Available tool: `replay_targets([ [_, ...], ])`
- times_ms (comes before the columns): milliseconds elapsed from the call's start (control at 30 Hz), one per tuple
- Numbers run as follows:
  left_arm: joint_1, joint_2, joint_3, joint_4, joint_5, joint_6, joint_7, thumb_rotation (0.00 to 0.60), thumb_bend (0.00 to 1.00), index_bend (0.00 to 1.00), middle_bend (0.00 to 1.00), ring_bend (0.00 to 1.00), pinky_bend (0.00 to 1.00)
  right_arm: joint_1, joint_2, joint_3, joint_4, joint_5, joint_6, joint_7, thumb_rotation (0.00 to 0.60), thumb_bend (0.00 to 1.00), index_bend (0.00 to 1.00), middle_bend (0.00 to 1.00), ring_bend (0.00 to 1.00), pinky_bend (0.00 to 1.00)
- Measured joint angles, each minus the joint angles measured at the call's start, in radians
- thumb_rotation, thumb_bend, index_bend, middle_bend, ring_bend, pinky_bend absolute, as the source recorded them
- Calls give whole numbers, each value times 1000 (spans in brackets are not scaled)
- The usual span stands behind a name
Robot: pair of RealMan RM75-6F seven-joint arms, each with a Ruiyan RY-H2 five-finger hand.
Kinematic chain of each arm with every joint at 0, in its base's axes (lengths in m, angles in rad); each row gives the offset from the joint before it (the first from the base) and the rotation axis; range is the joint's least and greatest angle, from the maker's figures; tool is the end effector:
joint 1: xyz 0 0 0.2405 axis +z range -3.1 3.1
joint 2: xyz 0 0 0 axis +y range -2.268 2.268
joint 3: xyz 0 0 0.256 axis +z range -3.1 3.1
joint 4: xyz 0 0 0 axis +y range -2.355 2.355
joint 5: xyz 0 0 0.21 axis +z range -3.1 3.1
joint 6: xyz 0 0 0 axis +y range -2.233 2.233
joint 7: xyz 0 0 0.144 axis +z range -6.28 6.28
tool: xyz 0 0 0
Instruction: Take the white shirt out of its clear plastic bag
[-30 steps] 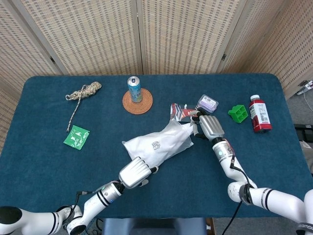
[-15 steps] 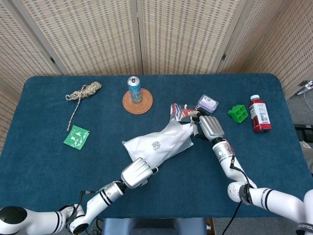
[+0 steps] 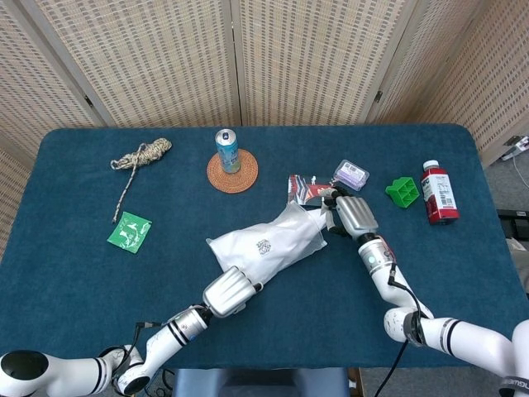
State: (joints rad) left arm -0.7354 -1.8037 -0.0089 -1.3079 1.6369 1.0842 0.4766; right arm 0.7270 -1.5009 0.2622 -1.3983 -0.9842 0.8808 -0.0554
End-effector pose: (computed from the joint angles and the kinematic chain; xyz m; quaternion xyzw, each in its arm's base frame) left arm -0.0980 0.2632 -0.0949 -0.8467 -0.1178 -0.4133 0.3137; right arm -0.1790 -0.3782 0.0140 0.6339 -0.5132 0.4068 0.4114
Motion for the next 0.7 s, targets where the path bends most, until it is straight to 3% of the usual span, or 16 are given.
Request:
replay_targets([
  [700, 19, 10, 6, -5, -3, 3, 15, 600, 0, 579, 1000, 959, 1000, -4, -4, 5, 14, 3, -5, 12, 600, 730, 660, 229, 102, 282],
])
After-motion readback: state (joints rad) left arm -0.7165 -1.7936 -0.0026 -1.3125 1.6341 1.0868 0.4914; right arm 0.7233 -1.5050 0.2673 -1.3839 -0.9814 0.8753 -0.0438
